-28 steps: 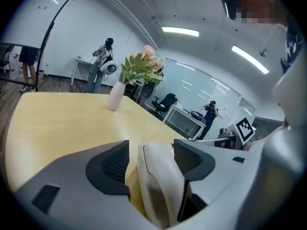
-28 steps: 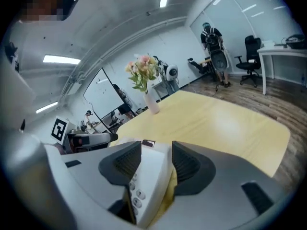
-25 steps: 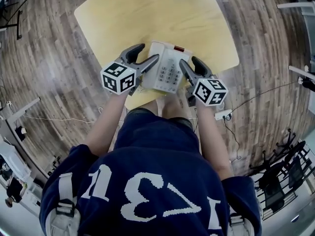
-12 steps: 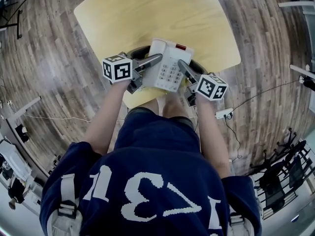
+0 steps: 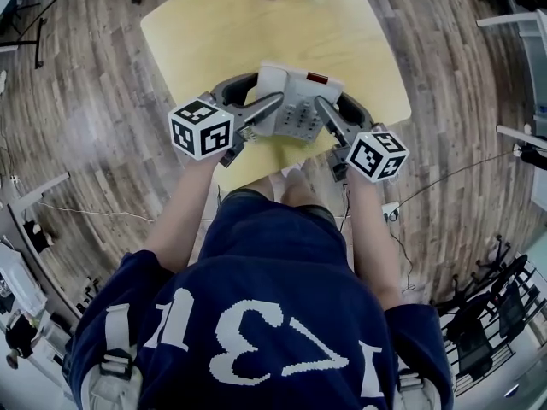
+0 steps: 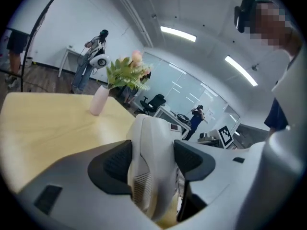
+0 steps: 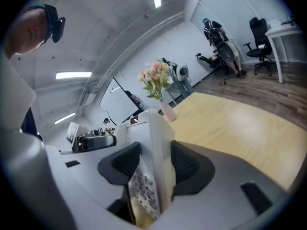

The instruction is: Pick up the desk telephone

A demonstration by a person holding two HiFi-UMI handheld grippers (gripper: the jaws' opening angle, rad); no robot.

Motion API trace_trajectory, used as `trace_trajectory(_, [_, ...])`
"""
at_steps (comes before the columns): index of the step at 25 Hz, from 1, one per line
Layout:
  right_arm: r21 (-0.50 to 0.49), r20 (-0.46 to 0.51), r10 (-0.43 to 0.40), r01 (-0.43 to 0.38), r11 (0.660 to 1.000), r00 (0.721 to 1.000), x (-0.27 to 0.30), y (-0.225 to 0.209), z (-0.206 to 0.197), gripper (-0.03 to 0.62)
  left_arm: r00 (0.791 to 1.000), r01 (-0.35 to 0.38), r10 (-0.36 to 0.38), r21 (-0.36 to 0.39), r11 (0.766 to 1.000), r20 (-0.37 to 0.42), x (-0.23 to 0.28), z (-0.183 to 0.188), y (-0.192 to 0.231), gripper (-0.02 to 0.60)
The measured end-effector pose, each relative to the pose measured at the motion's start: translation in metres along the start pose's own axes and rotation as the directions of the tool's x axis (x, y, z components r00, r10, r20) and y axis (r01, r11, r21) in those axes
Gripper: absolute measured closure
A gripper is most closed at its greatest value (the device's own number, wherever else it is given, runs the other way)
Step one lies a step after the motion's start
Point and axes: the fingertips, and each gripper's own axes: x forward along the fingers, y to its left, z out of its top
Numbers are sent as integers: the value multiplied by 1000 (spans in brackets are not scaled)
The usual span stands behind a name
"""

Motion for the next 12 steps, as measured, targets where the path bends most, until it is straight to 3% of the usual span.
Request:
trace_trajectory(7, [-156, 141, 113, -91, 984, 984, -17, 49, 113, 376, 980, -30, -3, 162, 986, 198, -23, 111, -46, 298])
trace_trajectory(12, [-269, 202, 171, -114, 956, 964, -33, 87, 159, 376, 953, -45, -26, 228, 973, 301, -48, 153, -74, 298])
